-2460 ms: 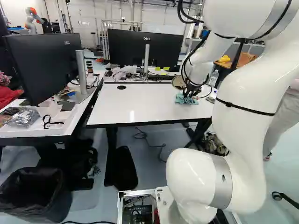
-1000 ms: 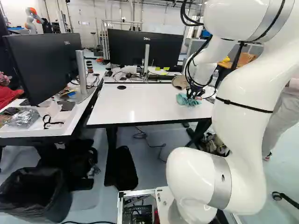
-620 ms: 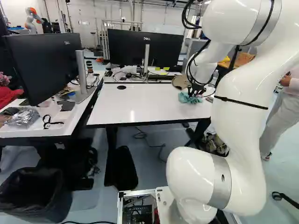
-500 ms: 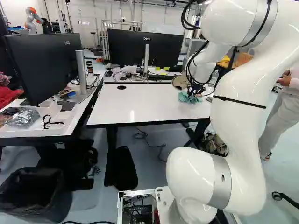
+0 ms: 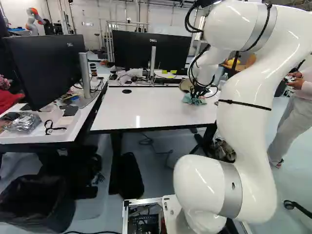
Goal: Clean the table with the green towel
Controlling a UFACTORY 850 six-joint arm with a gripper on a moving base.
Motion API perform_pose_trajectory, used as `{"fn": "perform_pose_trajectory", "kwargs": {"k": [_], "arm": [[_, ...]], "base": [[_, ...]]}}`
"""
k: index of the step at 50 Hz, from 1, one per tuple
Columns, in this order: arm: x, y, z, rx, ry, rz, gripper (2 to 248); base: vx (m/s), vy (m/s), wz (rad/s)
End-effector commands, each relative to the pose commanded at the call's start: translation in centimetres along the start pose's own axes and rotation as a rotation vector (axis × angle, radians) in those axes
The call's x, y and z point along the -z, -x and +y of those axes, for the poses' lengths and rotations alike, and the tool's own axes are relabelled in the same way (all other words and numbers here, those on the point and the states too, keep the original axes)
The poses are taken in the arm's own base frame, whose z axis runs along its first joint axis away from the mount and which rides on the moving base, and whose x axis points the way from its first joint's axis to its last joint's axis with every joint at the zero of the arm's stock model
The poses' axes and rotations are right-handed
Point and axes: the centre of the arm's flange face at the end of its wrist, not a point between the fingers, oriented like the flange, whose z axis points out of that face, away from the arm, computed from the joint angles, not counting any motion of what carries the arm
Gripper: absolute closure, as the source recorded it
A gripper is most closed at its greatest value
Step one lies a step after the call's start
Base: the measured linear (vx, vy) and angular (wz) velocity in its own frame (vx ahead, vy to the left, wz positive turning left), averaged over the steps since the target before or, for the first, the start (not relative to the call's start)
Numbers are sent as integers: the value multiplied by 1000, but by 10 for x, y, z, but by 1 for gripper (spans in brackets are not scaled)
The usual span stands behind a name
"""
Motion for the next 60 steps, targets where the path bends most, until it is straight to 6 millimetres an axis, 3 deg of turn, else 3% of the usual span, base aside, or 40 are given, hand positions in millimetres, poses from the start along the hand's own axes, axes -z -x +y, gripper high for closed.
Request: {"fn": "perform_pose_trajectory", "kwargs": {"k": [28, 60], "arm": [[17, 23, -40, 58, -36, -18, 204], [52, 75, -45, 74, -44, -51, 204]], "base": [[0, 0, 0], [0, 0, 0]]}}
